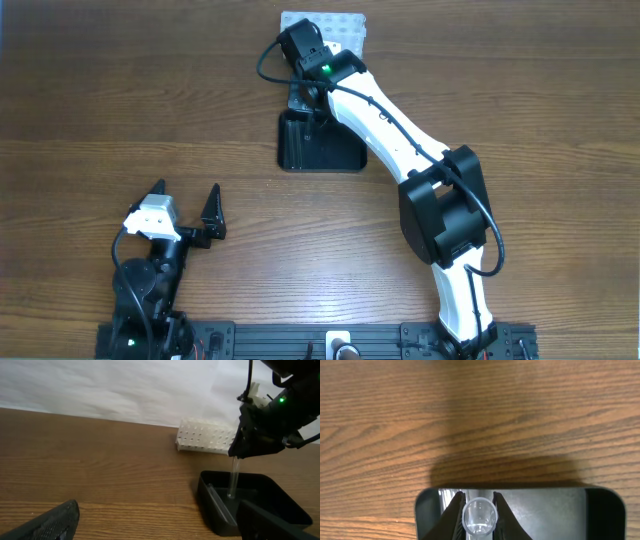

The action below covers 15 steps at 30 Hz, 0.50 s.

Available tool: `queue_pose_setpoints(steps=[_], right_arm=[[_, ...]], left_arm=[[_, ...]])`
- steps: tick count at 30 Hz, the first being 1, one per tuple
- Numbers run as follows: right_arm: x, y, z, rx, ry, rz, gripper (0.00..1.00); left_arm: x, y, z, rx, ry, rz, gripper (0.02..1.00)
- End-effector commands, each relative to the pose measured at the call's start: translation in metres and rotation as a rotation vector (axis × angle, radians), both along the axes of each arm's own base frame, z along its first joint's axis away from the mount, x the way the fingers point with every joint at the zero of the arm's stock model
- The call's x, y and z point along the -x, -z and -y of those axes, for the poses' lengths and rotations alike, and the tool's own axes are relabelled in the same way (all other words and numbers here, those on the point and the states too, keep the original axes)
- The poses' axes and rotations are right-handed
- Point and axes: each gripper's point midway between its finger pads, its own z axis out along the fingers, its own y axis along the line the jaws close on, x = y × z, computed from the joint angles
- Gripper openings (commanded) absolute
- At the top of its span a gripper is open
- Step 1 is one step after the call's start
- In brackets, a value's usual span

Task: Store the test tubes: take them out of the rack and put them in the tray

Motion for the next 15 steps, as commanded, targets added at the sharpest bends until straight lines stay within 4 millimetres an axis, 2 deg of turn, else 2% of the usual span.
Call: queue_pose_setpoints(steps=[1,7,15], right_arm=[[0.007,0.004,-0.004,-0.008,-0.002,-0.02,0.047],[0.012,0.01,-0.01,0.011,-0.025,-0.027,0.049],[0.015,0.038,-0.009,0.038,-0.025,-0.076,0.073]], left_arm=[[0.0,0.001,-0.001,-0.011,-0.002,0.001,1.0],[0.0,0.001,-0.001,-0.011,-0.002,0.001,1.0],[0.0,0.001,-0.001,-0.011,-0.002,0.001,1.0]])
